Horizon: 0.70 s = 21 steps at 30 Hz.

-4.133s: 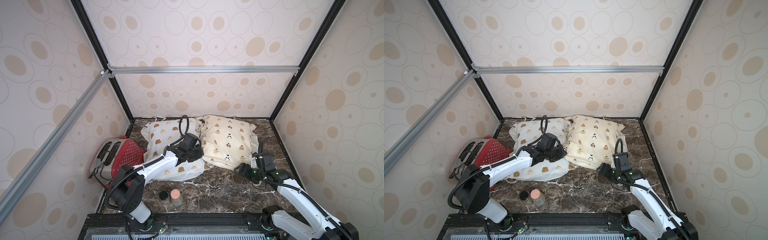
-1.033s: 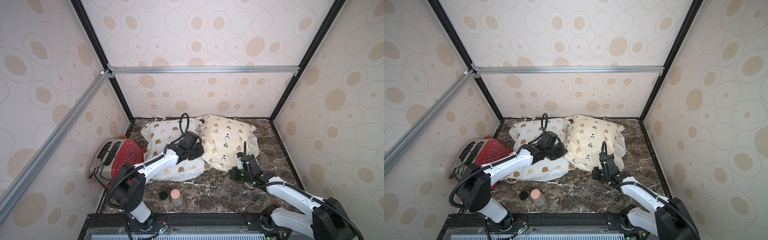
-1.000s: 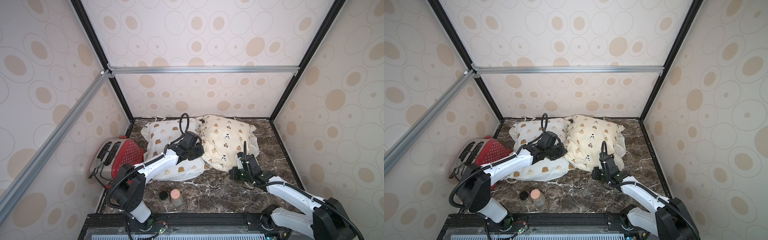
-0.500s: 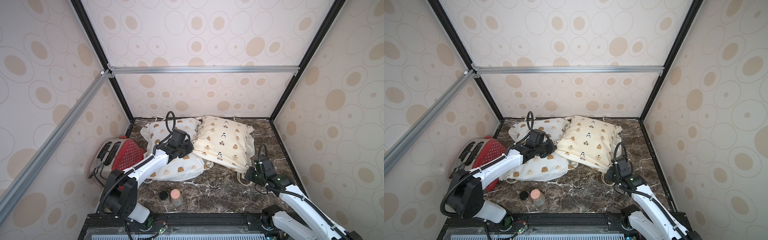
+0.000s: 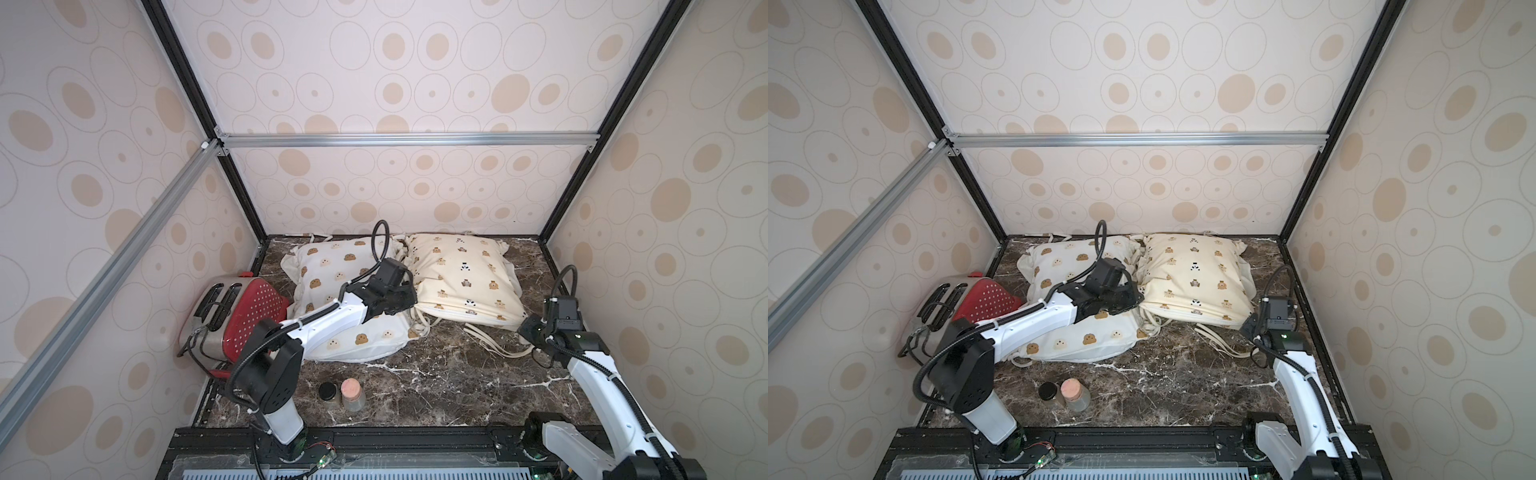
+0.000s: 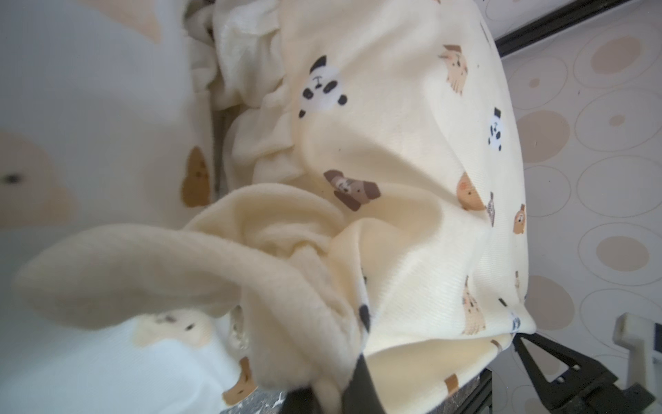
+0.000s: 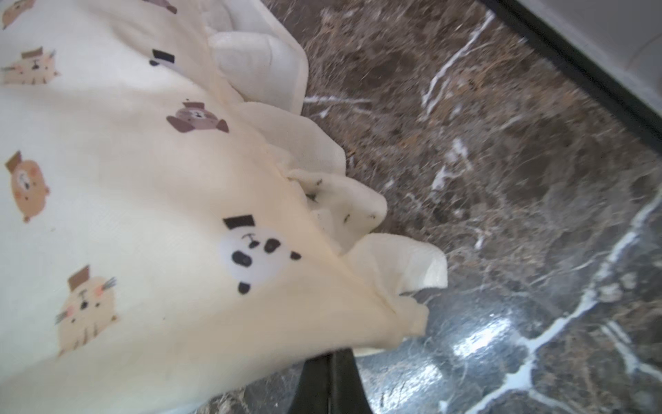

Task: Zip up pillowcases
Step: Place the pillowcase at the center of the board.

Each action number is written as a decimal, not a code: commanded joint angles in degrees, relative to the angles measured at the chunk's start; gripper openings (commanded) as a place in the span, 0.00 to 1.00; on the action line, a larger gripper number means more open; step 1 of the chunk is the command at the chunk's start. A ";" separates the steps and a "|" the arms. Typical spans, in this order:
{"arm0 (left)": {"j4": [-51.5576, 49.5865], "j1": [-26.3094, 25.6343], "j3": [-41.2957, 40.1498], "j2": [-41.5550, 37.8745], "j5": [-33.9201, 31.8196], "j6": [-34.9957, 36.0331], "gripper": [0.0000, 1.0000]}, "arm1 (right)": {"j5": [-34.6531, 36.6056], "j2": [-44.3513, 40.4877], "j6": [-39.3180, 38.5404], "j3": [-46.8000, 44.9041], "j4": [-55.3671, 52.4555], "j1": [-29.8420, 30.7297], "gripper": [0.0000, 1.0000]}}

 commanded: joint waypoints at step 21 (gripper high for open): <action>-10.71 -1.73 -7.97 -17.41 -21.97 8.67 0.71 | -17.57 2.28 -8.67 8.45 -4.19 10.87 0.76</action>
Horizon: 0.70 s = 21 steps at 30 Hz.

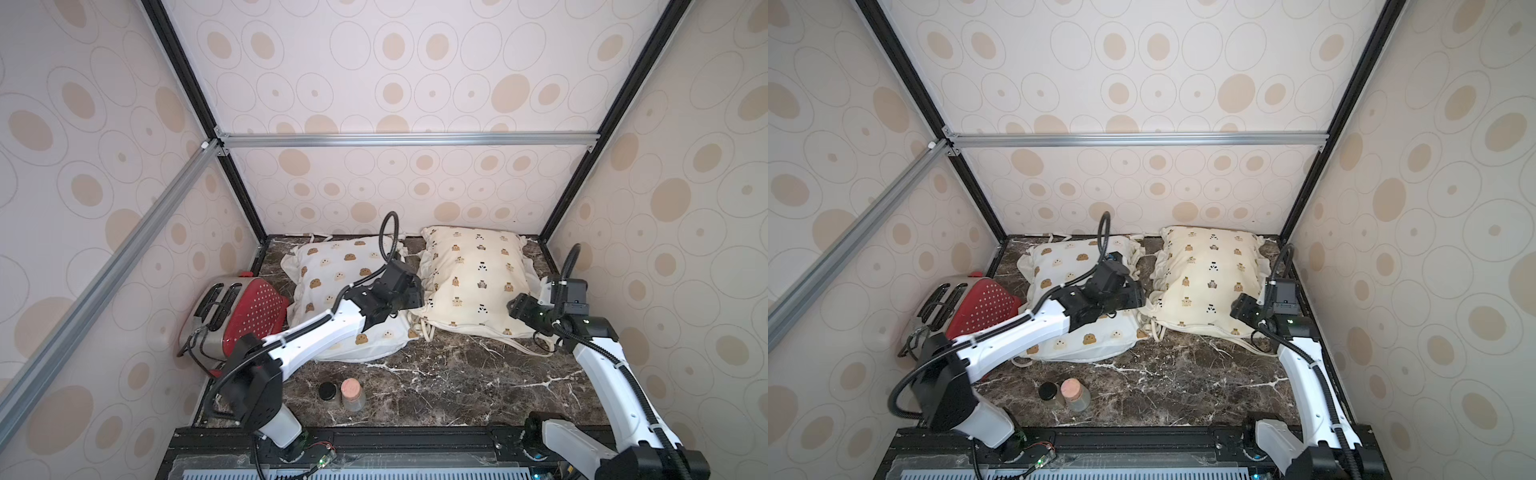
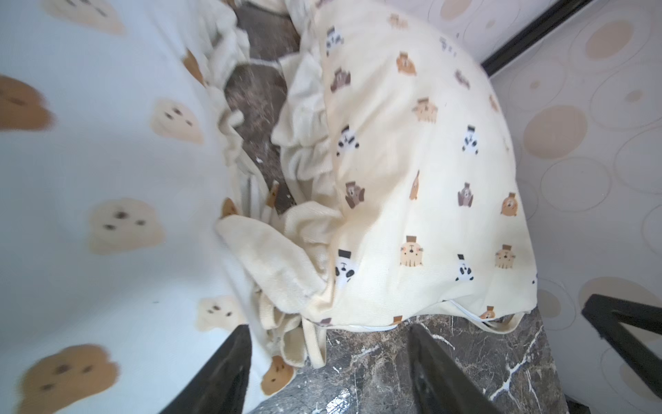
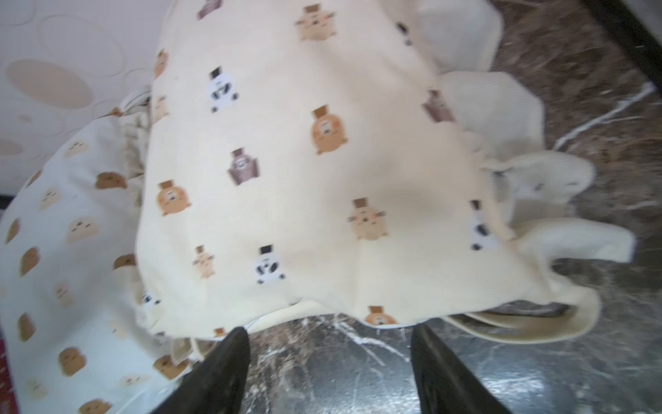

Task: Zip up pillowcases
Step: Place the pillowcase at the center of the board, then move the pillowcase to the center of the board.

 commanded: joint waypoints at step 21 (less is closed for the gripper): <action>-27.08 17.13 -31.99 -36.74 -17.10 -9.35 0.83 | 4.39 39.72 6.87 16.42 17.96 53.52 0.75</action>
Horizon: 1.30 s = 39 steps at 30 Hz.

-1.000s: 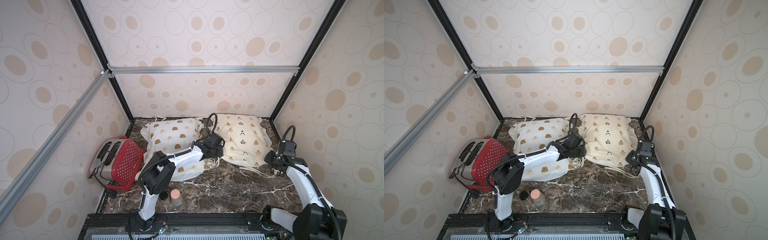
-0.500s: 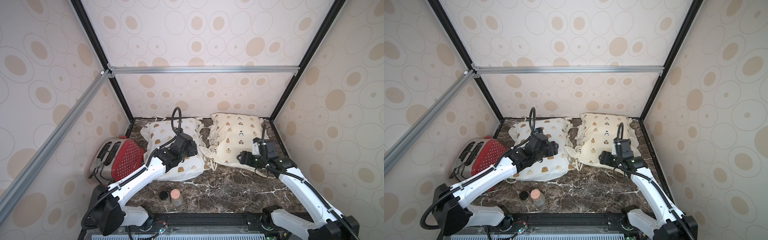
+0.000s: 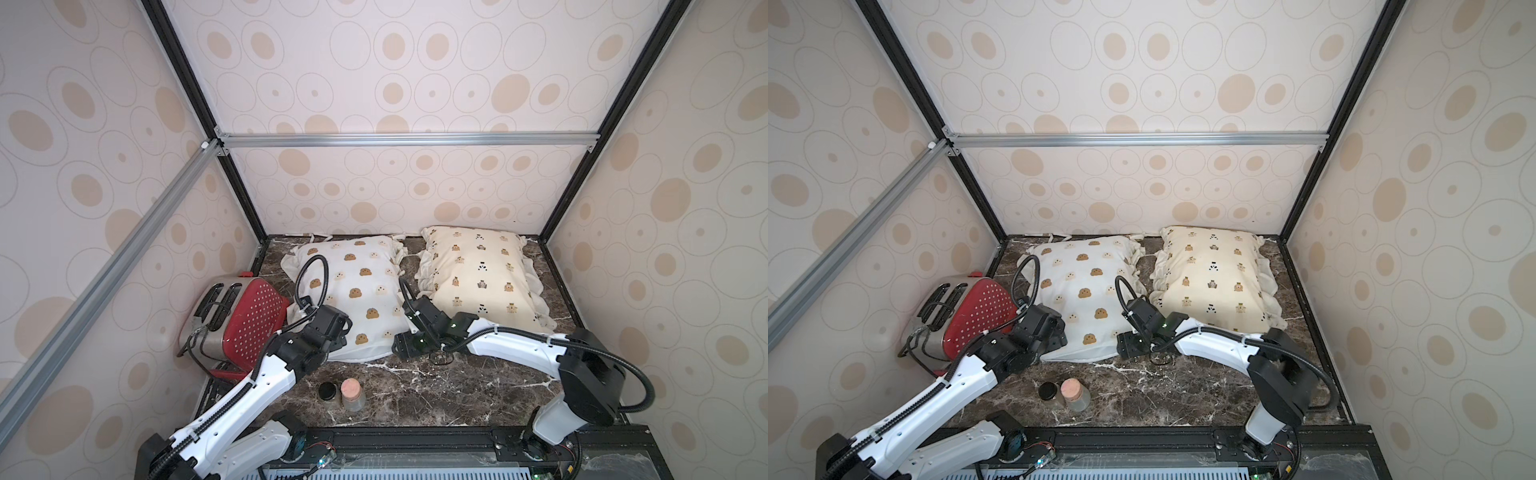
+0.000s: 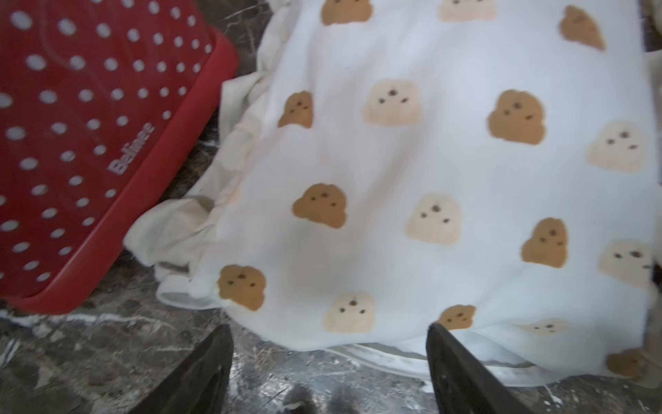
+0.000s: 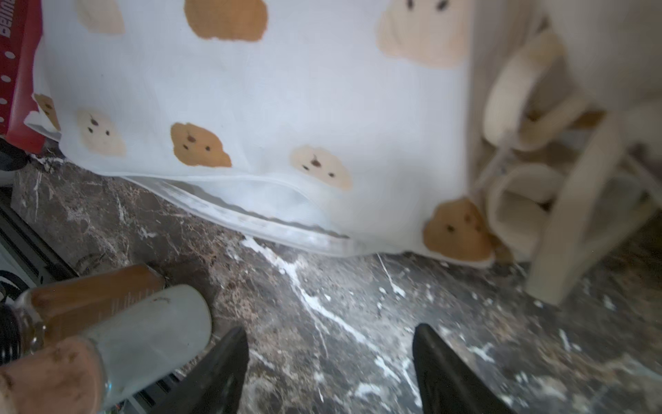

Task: Zip up pillowcases
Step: Move the pillowcase to the center of the board.

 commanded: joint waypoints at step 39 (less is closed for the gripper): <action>34.57 28.28 -20.39 5.11 24.15 -14.79 0.54 | 3.02 26.93 -4.44 23.13 1.32 -7.75 0.78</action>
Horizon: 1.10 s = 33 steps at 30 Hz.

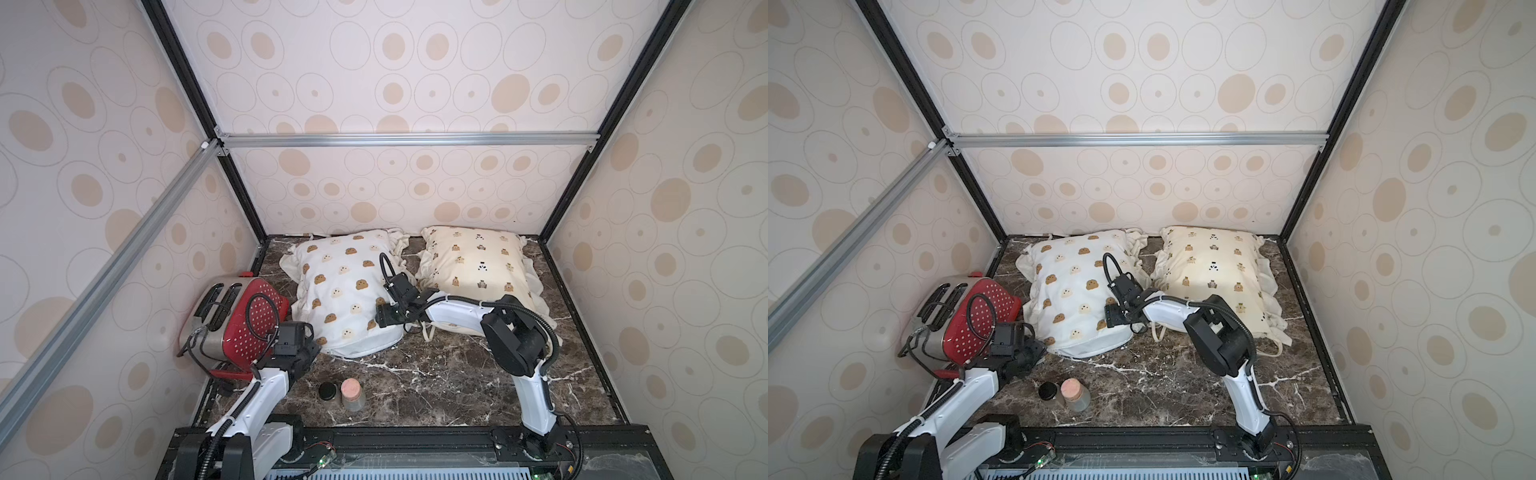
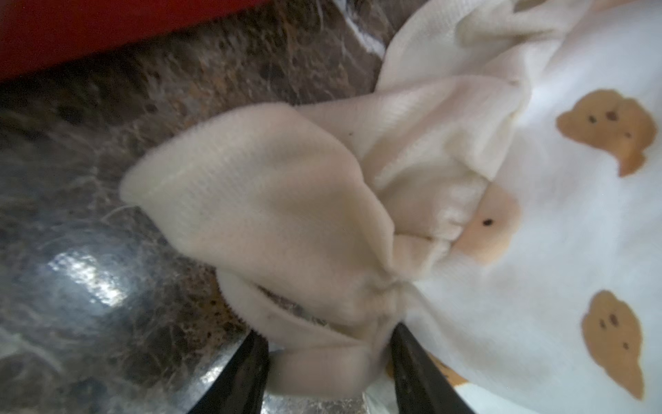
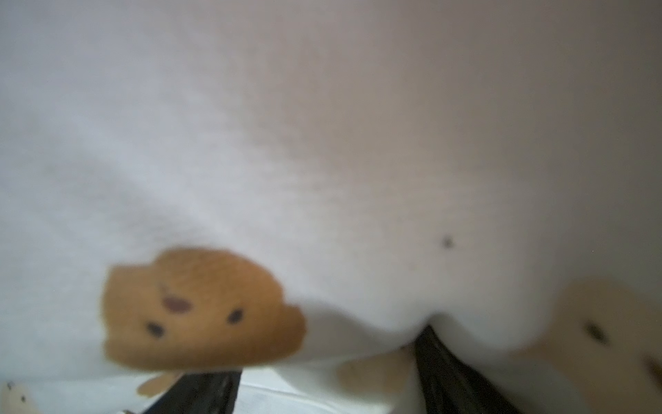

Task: Zip up pillowcases
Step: Pick up the pillowcase from the center of the board.

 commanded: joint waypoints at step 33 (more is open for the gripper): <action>-3.12 0.20 9.49 -2.22 8.40 1.46 0.00 | -6.54 -12.69 2.33 -2.39 -8.05 -2.31 0.79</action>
